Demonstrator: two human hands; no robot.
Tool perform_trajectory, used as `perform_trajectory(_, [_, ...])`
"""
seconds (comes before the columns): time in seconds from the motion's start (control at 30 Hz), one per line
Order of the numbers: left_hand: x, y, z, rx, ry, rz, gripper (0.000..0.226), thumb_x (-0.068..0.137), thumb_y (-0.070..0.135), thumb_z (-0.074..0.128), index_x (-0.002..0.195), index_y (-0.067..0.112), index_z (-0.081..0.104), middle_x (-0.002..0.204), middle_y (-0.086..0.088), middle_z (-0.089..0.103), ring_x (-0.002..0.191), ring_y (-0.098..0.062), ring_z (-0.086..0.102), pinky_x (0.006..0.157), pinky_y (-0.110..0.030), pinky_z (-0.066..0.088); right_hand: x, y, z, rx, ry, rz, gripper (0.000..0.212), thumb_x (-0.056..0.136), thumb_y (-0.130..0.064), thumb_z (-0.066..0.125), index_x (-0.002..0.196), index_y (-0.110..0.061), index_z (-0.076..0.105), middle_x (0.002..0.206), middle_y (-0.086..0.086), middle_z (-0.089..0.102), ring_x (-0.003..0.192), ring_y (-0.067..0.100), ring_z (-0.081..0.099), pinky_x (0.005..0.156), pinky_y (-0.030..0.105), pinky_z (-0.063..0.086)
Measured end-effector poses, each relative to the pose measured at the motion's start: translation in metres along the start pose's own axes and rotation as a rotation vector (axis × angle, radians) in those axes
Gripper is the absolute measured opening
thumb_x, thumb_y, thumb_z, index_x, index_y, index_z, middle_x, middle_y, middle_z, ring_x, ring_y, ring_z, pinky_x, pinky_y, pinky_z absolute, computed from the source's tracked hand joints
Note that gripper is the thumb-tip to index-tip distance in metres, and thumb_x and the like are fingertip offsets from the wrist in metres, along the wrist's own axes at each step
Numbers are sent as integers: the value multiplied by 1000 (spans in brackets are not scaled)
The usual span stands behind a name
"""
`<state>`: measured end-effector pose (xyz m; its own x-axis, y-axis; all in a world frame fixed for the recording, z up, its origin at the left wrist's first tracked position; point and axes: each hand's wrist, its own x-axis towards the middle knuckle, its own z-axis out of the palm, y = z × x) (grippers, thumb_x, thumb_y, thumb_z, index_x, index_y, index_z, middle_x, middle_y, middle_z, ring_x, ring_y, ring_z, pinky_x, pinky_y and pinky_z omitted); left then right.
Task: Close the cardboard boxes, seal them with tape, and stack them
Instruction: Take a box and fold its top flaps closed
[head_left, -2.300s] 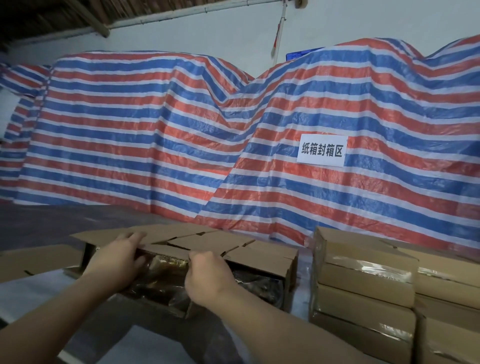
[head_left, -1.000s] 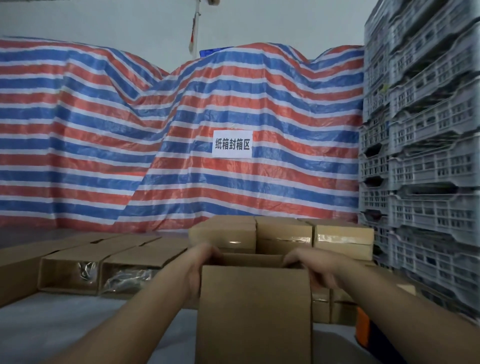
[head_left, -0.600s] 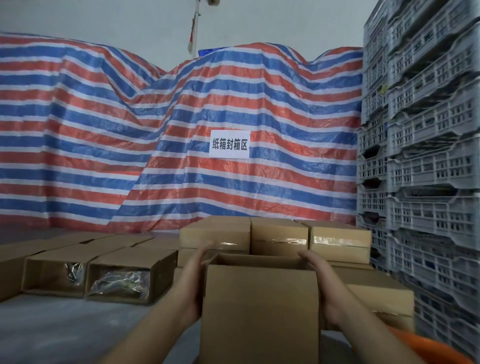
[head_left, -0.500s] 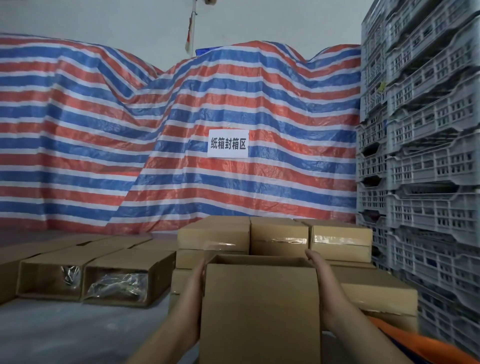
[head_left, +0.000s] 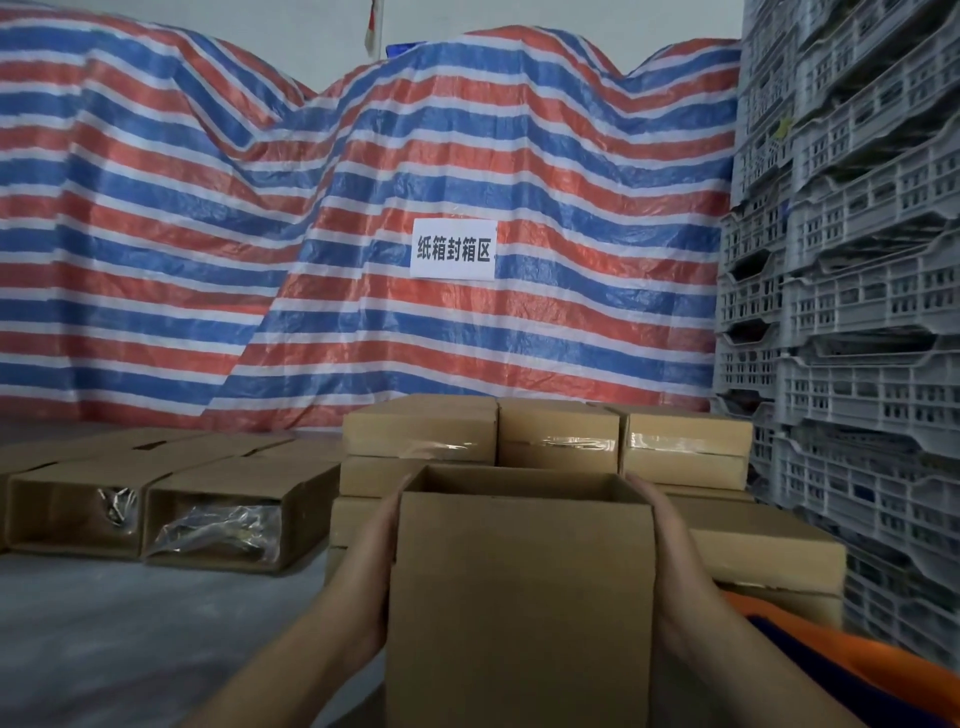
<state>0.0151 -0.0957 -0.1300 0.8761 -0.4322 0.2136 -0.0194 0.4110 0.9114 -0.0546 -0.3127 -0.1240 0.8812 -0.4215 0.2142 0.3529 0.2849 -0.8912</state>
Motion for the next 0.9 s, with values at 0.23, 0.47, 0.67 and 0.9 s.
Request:
perform_trajectory(0.23, [2, -3, -4, 13, -63, -38, 49, 91, 35, 51, 55, 12, 76, 60, -8, 68, 49, -19, 66, 42, -21, 49, 3, 2, 4, 3, 58, 45, 53, 96, -50, 51, 72, -8, 74, 60, 10, 69, 49, 22, 68, 57, 32, 49])
perform_trajectory(0.47, [0, 2, 0, 28, 5, -66, 28, 94, 23, 55, 113, 5, 63, 66, -9, 69, 54, -21, 66, 45, -26, 51, 1, 5, 2, -34, 66, 16, 61, 98, -52, 45, 68, -9, 77, 63, 9, 70, 53, 21, 68, 66, 37, 46])
perform_trajectory(0.67, [1, 4, 1, 72, 31, -22, 13, 93, 13, 53, 98, 4, 61, 60, -9, 65, 48, -18, 62, 42, -24, 49, -5, 5, 0, -61, 30, 0, 53, 102, -43, 42, 74, -8, 70, 61, 8, 68, 51, 19, 67, 61, 34, 46])
perform_trajectory(0.9, [2, 6, 0, 53, 1, -20, 27, 86, 21, 61, 110, 15, 71, 81, -16, 73, 61, -24, 70, 47, -28, 53, -3, 5, -1, -82, 47, 24, 51, 100, -45, 42, 77, -8, 67, 57, 5, 69, 48, 16, 67, 54, 30, 48])
